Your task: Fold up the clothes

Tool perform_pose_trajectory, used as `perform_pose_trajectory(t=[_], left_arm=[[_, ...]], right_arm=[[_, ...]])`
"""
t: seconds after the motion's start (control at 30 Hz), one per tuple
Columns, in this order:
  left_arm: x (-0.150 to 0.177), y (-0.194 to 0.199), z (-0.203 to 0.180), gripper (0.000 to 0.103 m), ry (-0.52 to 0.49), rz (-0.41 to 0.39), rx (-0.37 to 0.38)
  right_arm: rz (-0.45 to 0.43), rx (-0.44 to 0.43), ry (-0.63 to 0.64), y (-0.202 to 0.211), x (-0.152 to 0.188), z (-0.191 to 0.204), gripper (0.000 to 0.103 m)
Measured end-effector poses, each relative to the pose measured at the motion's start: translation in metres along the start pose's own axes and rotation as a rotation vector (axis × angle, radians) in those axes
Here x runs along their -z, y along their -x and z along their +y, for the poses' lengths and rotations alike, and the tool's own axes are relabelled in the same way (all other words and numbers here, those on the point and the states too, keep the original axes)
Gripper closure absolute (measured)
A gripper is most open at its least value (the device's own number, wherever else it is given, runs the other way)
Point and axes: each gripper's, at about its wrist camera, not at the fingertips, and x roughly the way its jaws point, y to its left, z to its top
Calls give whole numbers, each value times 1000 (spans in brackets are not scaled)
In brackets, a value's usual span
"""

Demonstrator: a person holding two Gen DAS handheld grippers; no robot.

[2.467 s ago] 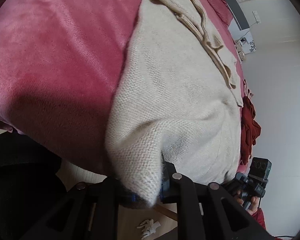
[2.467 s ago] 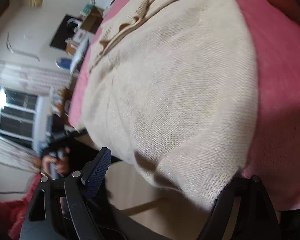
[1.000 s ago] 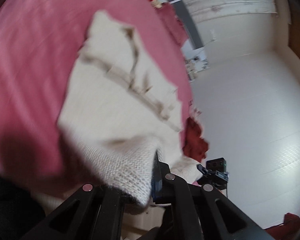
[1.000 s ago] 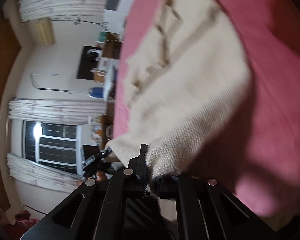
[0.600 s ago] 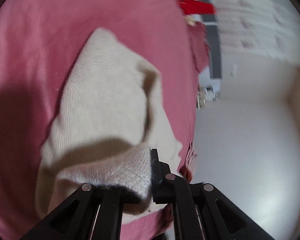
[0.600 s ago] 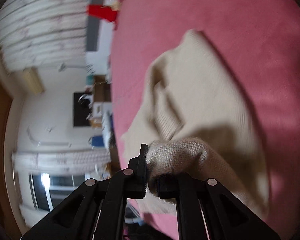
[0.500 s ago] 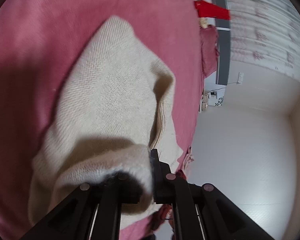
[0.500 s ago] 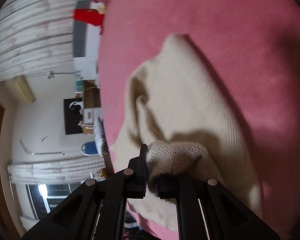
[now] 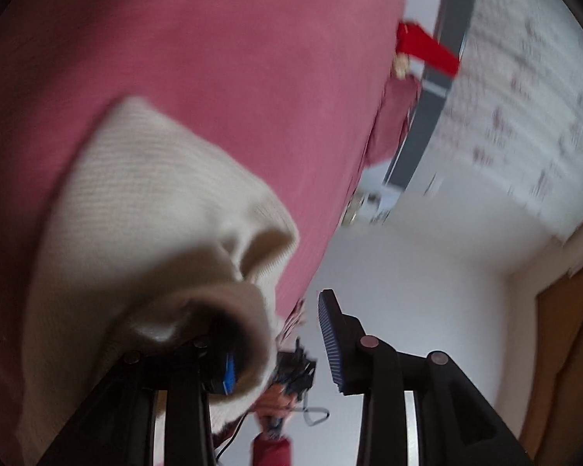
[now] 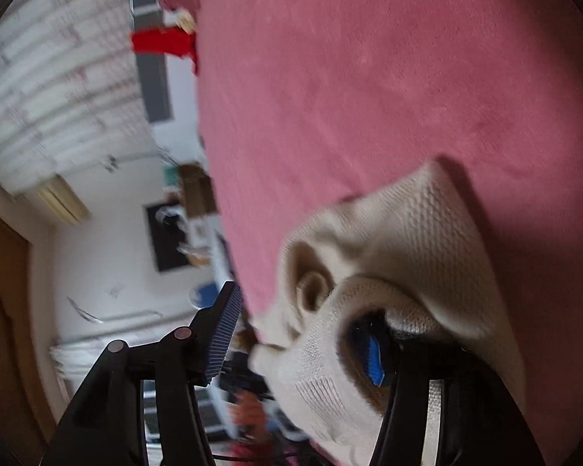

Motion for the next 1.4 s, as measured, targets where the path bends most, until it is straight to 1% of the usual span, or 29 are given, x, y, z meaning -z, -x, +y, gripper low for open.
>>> perform_pose_trajectory(t=[0.07, 0.1, 0.17, 0.2, 0.27, 0.33, 0.43, 0.53, 0.6, 0.63, 0.67, 0.7, 0.77, 0.8, 0.83, 0.87, 0.9, 0.93, 0.97, 1.0, 1.03, 1.07, 1.13, 1.2, 1.23, 1.3, 1.37, 1.4], left_arm=[[9, -7, 0, 69, -23, 17, 29], [13, -8, -6, 69, -56, 31, 39], [19, -5, -25, 69, -139, 55, 55], [22, -4, -34, 69, -178, 65, 63], [23, -5, -50, 69, -251, 62, 61], [18, -4, -56, 69, -276, 25, 22], [10, -7, -44, 69, -251, -25, -13], [4, -16, -23, 69, -184, -52, -100], [-2, -13, -13, 69, -141, -69, -102], [-4, -8, -9, 69, -101, -72, -78], [-6, -3, -9, 69, -76, -78, -70], [-8, 2, -9, 69, -51, -84, -61], [-12, 16, -19, 66, -45, -103, -67], [-13, 27, -25, 62, -47, -118, -65], [-14, 38, -30, 60, -49, -133, -63], [-9, 50, -38, 60, -82, -201, -80], [-3, 63, -45, 59, -114, -269, -97], [2, 75, -52, 59, -146, -336, -114], [15, 78, -62, 59, -215, -398, -150], [30, 72, -71, 59, -300, -430, -199], [45, 66, -79, 59, -385, -461, -247], [63, 51, -82, 59, -483, -457, -263], [100, 22, -87, 59, -678, -447, -294], [129, -14, -83, 59, -810, -409, -278], [143, -30, -79, 60, -883, -408, -296], [159, -59, -73, 60, -985, -408, -289], [163, -79, -63, 60, -1042, -423, -317], [159, -88, -60, 60, -1063, -424, -353]], right_arm=[[-27, -32, 14, 3, 1, 3, 44], [-40, -48, 21, 4, 2, 5, 44], [-65, -109, 59, 15, 3, 17, 44], [-77, -121, 65, 16, 3, 21, 44], [-92, -108, 47, 14, 0, 17, 44], [-106, -95, 29, 12, -4, 14, 44], [-128, -75, 2, 8, -9, 8, 44], [-150, -55, -25, 5, -14, 3, 44], [-164, -42, -43, 2, -17, -1, 44], [-173, -28, -43, 4, -20, 0, 44], [-183, -5, -29, 8, -22, 2, 43], [-194, 19, -15, 12, -24, 5, 38], [-214, 79, 28, 26, -28, 14, 34], [-236, 128, 66, 36, -28, 20, 34], [-273, 197, 120, 48, -24, 29, 34], [-310, 267, 175, 60, -21, 37, 34], [-355, 342, 260, 70, -12, 50, 34], [-399, 422, 375, 73, 3, 66, 34], [-428, 500, 480, 70, 19, 82, 42], [-446, 564, 576, 63, 35, 95, 56], [-451, 610, 661, 53, 52, 106, 62], [-449, 631, 741, 41, 71, 114, 67], [-430, 597, 866, 14, 111, 124, 69], [-399, 509, 899, -12, 133, 124, 69], [-379, 473, 893, -26, 138, 121, 69], [-324, 383, 888, -52, 140, 115, 74], [-279, 310, 892, -74, 135, 110, 75], [-253, 291, 880, -84, 129, 105, 76]])
